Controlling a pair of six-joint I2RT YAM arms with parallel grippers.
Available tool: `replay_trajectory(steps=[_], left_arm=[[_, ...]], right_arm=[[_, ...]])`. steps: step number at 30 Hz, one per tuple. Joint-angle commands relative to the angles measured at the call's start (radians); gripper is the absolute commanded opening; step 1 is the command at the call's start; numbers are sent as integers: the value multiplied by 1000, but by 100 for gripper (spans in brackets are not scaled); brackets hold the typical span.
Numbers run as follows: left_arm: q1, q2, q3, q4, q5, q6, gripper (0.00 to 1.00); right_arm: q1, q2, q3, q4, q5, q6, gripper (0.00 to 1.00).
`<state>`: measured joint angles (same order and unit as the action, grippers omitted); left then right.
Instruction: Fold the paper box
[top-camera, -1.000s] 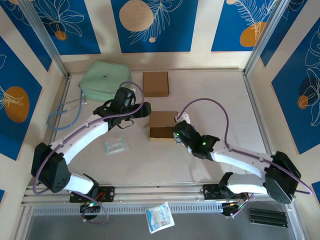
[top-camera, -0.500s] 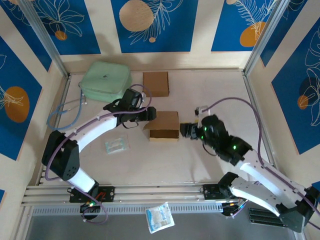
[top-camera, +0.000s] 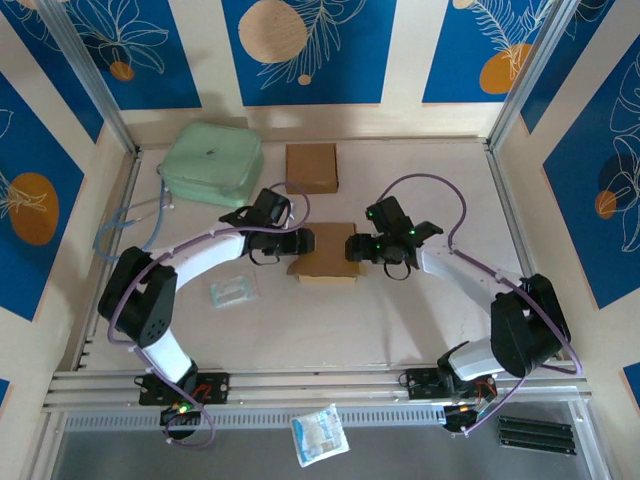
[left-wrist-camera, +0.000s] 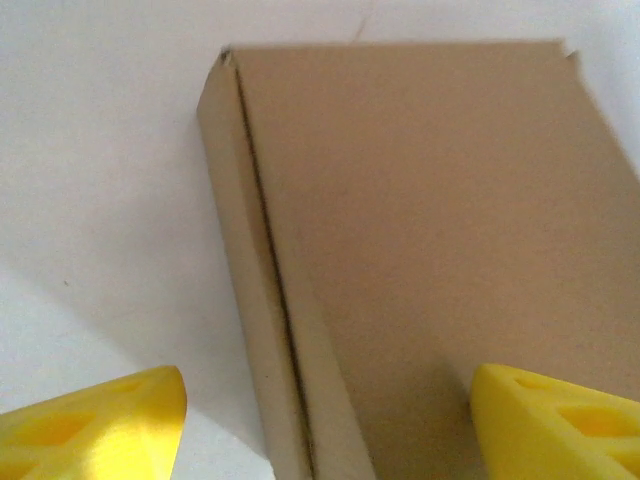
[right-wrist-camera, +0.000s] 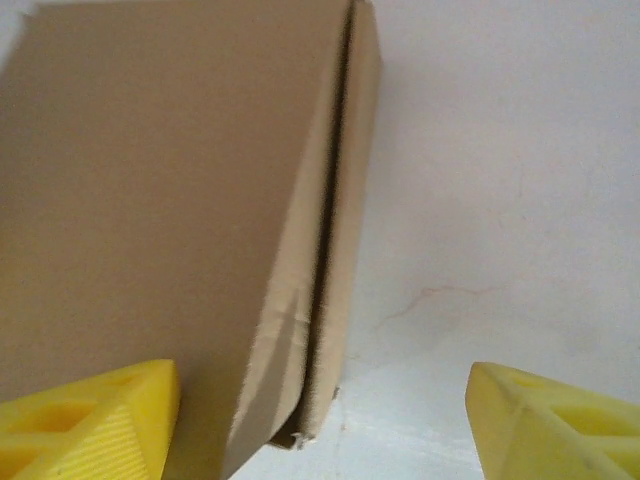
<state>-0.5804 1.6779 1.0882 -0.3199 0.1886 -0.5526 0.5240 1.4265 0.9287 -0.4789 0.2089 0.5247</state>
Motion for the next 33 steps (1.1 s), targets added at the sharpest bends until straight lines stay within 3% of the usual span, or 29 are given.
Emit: replay_trajectory(steps=[1, 8, 14, 20, 24, 31, 33], left_arm=[[-7, 50, -83, 68, 44, -19, 74], [-10, 2, -94, 92, 19, -25, 71], [8, -52, -55, 96, -38, -20, 78], [27, 3, -44, 144, 53, -26, 79], [25, 50, -62, 195, 134, -67, 76], [-18, 66, -121, 247, 103, -110, 66], [-18, 41, -138, 256, 84, -113, 65]], right_arm=[[11, 48, -44, 38, 48, 2, 76], [29, 61, 64, -50, 54, -25, 77], [-43, 42, 83, -3, -85, 30, 78], [-57, 125, 91, 22, -159, 56, 77], [-52, 195, 84, 66, -225, 78, 70], [-2, 312, 99, 113, -258, 104, 45], [10, 322, 107, 123, -255, 119, 43]])
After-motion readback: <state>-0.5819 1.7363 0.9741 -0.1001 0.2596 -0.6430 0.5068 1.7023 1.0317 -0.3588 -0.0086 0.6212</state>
